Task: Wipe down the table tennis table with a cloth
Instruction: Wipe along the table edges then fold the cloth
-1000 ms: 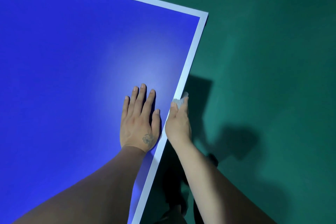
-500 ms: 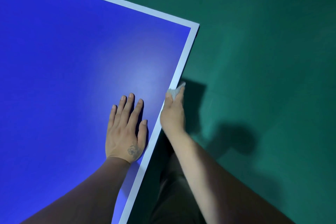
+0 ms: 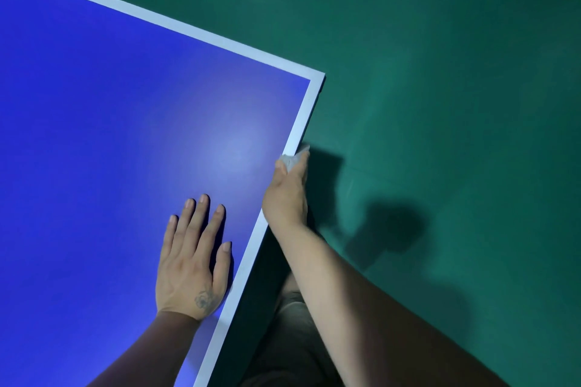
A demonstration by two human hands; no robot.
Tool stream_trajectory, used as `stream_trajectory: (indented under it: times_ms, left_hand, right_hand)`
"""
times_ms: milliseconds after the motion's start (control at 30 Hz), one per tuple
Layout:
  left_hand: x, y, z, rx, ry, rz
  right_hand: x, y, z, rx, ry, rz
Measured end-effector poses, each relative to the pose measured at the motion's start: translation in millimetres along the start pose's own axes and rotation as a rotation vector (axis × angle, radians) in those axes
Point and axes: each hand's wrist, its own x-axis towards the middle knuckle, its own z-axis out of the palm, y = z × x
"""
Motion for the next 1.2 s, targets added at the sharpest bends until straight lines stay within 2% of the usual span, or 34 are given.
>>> stream_trajectory:
  times_ms: [233,333,400,533,700,867,1100,1200]
  left_hand:
    - [2,6,-3,0.008,-0.005,-0.04]
    - [20,18,-2,-0.016,0.064,-0.094]
    - [56,33,-3,-0.071,0.09,-0.112]
    - [152,61,-6,-0.177,0.127,-0.034]
    - [246,64,2,-0.14,0.092,-0.011]
    - [256,53,15,0.004,0.008,-0.023]
    - [257,52,13,-0.04,0.01,-0.023]
    - [257,55,8,-0.121,-0.016,-0.046]
  right_hand:
    - [64,-60,-40,-0.066,-0.051,0.012]
    - [57,-63,-43,-0.122,-0.072,-0.004]
    - [41,-56,-39,-0.144,-0.06,0.001]
    - [9,-32,-29,-0.123,-0.067,0.017]
    - [23,-24,-26,-0.268,-0.085,0.072]
    - [59,-62,-38,-0.138,-0.012,-0.008]
    - [119,-102,-49,-0.016,0.105,-0.082]
    - [124,-115,-69,-0.051,0.219,-0.229]
